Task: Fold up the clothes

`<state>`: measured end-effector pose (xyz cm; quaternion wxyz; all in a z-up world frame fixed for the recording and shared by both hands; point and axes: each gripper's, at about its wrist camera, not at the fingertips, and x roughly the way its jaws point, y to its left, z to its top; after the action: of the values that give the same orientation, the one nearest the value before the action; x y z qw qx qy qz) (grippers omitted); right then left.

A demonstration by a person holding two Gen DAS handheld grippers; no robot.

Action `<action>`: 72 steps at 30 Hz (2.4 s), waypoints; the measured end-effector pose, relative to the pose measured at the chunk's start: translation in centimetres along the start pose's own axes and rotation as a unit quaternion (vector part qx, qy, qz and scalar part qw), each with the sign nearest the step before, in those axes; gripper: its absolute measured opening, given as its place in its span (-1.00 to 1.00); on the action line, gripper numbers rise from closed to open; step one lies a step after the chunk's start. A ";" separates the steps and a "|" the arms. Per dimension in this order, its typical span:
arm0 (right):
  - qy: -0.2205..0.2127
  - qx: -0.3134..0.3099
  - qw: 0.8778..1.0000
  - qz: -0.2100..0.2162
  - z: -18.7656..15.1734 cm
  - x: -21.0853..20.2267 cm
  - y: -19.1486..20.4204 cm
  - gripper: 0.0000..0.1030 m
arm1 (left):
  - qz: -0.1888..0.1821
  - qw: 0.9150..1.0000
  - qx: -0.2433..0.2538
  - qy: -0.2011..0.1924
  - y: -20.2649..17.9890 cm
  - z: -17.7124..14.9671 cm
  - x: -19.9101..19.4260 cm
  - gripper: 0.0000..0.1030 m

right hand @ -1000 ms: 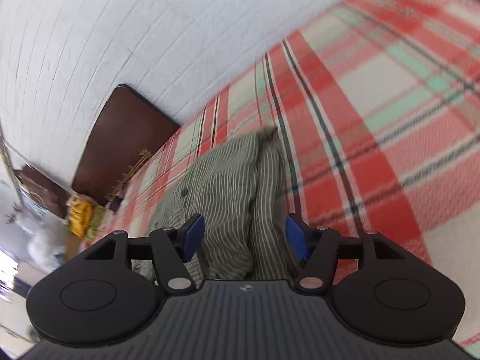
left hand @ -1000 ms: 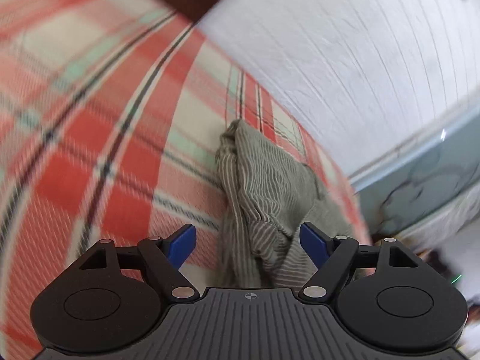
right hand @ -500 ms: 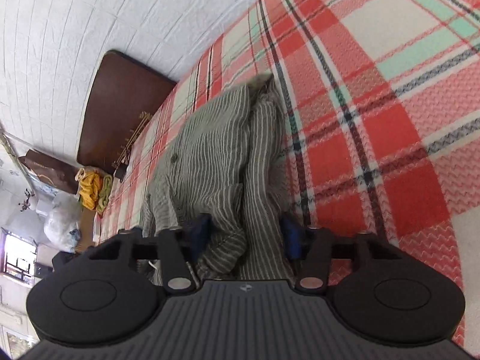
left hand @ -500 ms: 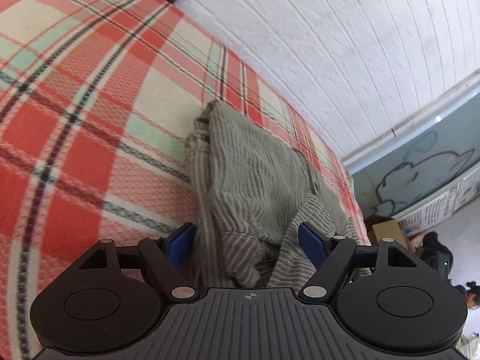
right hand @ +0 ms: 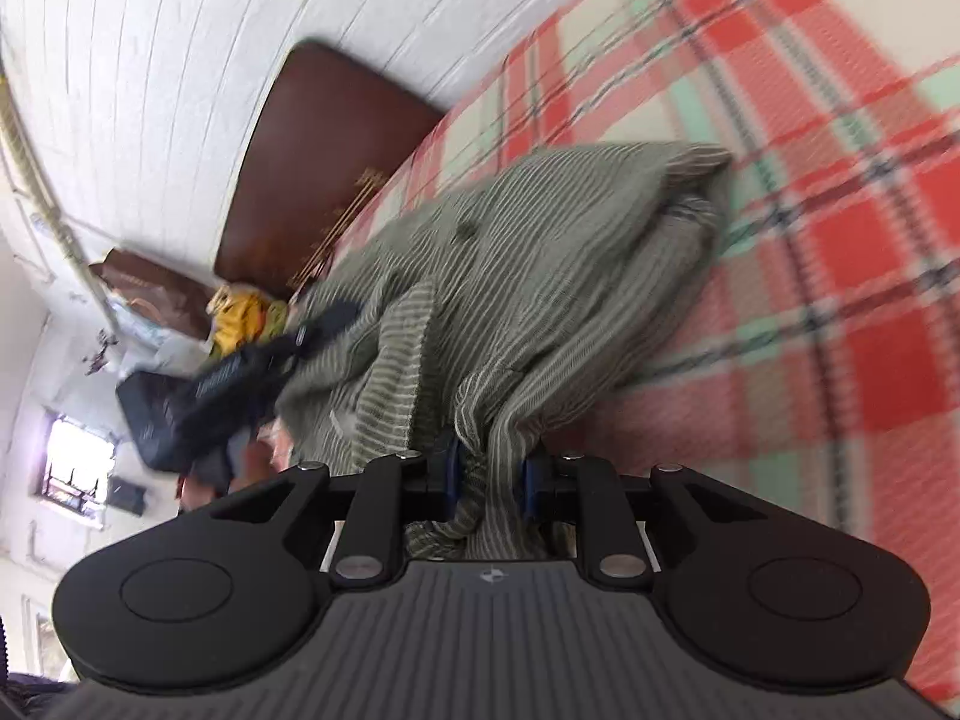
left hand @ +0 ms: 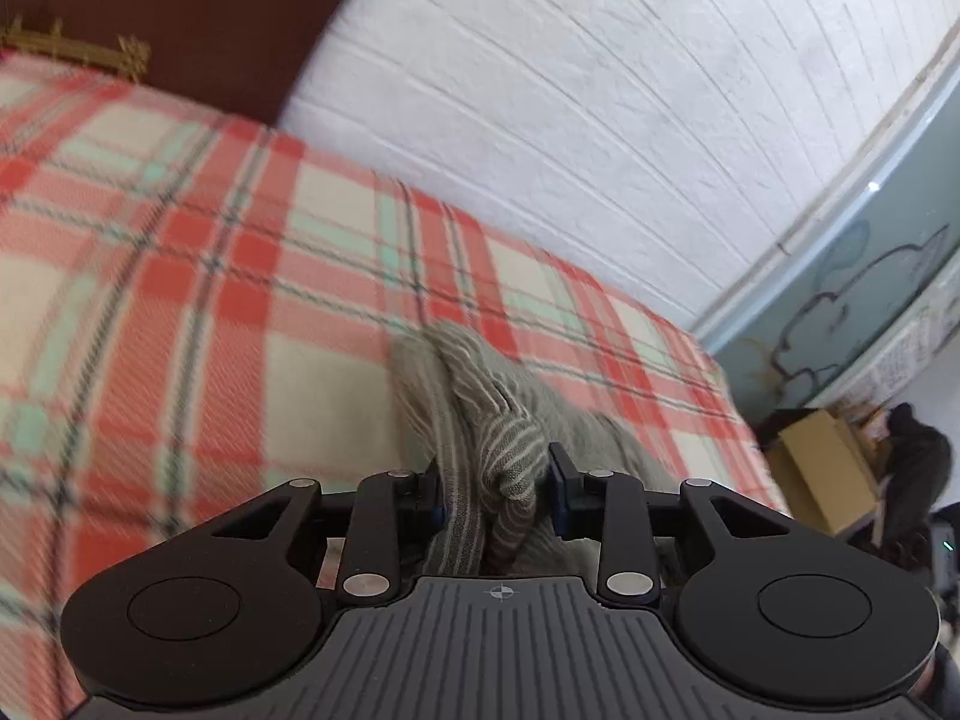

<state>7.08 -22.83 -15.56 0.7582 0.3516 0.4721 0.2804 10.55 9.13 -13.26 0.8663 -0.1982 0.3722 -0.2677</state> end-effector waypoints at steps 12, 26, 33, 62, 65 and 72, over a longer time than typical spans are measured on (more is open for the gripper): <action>0.034 -0.067 0.997 -0.023 -0.9 -1.1 2.2 -0.12 | 0.049 0.998 -0.037 -0.026 2.6 -3.2 -5.9 0.32; -0.013 -0.167 0.984 -0.067 6.9 -1.5 2.2 0.27 | 0.023 0.985 -0.171 -0.020 1.0 -11.2 -6.4 0.56; 0.036 -0.211 0.974 -0.076 9.6 1.0 1.5 0.32 | 0.043 0.987 -0.151 -0.041 -0.3 -10.5 -4.2 0.65; -0.075 -0.031 0.997 0.005 2.9 -3.6 1.7 -0.52 | -0.012 0.997 0.075 0.000 -3.6 1.8 1.0 -0.42; -0.082 -0.010 0.996 -0.029 -1.1 -2.3 1.7 -0.39 | 0.003 0.994 0.099 0.044 -3.9 2.2 3.5 -0.24; -0.011 0.026 0.998 -0.055 -0.8 -0.4 -0.9 0.07 | 0.071 0.992 0.098 0.034 -2.7 -0.4 0.9 0.23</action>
<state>6.24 -23.41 -16.34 0.7683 0.3472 0.4897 0.2221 9.95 6.45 -12.51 0.8853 -0.0757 0.3866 -0.2471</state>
